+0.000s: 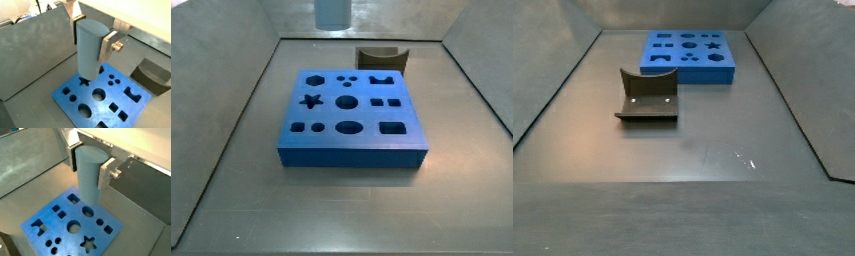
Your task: Insert the oval object.
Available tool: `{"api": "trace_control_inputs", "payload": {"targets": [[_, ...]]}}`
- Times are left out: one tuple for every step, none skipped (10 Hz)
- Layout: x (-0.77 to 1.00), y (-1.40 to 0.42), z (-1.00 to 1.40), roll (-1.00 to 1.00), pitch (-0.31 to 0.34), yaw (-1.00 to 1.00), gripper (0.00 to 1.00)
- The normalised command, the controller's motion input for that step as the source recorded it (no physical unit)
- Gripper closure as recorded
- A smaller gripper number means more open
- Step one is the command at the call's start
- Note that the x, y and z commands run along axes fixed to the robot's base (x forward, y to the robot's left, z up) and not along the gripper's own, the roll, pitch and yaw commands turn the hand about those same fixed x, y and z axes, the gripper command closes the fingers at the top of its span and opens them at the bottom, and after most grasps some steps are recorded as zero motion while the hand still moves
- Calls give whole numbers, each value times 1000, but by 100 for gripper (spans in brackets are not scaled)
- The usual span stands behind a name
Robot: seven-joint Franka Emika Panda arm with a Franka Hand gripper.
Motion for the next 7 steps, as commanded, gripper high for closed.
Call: {"api": "trace_control_inputs", "payload": {"targets": [[571,-271,-1000,34,44,0,100],[426,-420,-1000,1,-19,34,100],[811,-371,-1000,0,-27,0,100],[854,-323,-1000,0,-36,0,100],[877,-297,-1000,0,-39,0,100],[646,-114,-1000,134,0,40,100],[391,0,-854,224,0,0,100]]}}
